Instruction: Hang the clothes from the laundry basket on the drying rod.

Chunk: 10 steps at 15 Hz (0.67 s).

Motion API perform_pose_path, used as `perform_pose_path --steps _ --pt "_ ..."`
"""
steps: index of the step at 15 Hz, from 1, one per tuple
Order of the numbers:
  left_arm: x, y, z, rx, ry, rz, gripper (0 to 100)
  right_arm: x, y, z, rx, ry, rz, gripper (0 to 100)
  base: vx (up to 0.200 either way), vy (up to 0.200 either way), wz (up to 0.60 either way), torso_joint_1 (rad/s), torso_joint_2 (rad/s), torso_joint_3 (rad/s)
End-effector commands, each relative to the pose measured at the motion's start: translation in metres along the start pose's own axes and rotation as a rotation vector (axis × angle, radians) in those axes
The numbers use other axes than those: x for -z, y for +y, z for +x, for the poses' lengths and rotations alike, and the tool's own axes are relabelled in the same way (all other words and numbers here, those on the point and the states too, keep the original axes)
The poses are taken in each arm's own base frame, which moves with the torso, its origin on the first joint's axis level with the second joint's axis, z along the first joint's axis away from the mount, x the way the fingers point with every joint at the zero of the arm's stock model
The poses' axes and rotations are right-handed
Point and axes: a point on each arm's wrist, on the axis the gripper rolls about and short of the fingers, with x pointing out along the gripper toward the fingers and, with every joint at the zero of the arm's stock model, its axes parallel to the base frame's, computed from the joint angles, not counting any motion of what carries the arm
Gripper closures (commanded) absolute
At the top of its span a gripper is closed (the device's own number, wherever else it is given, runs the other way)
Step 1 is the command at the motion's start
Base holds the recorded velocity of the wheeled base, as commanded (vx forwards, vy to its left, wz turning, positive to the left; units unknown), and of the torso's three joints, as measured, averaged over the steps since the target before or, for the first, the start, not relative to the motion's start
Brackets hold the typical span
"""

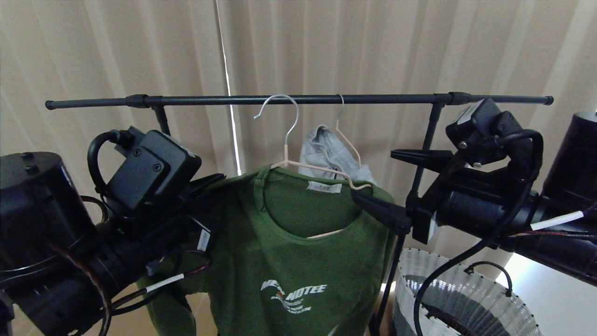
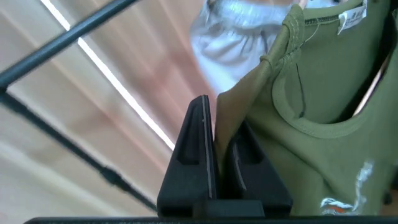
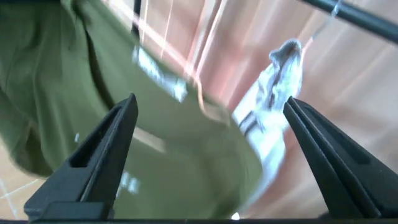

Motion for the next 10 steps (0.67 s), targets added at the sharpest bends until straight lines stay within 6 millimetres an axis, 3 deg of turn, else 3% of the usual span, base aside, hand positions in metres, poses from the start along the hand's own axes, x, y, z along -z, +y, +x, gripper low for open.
perform_pose_path --steps 1,4,10 --pt "0.000 -0.004 0.002 0.013 -0.006 0.002 100 0.002 0.004 0.012 -0.016 0.015 -0.010 0 0.000 0.000 0.00 0.000 0.00 0.000" --pt "-0.004 -0.004 -0.001 0.007 -0.038 0.002 100 0.002 -0.001 0.027 0.004 0.019 -0.047 0 0.000 0.000 0.00 0.000 0.00 0.000" --pt "-0.007 -0.009 -0.008 0.036 -0.058 0.001 100 0.006 -0.009 0.037 0.031 0.038 -0.045 0 0.000 0.000 0.00 0.000 0.00 0.000"
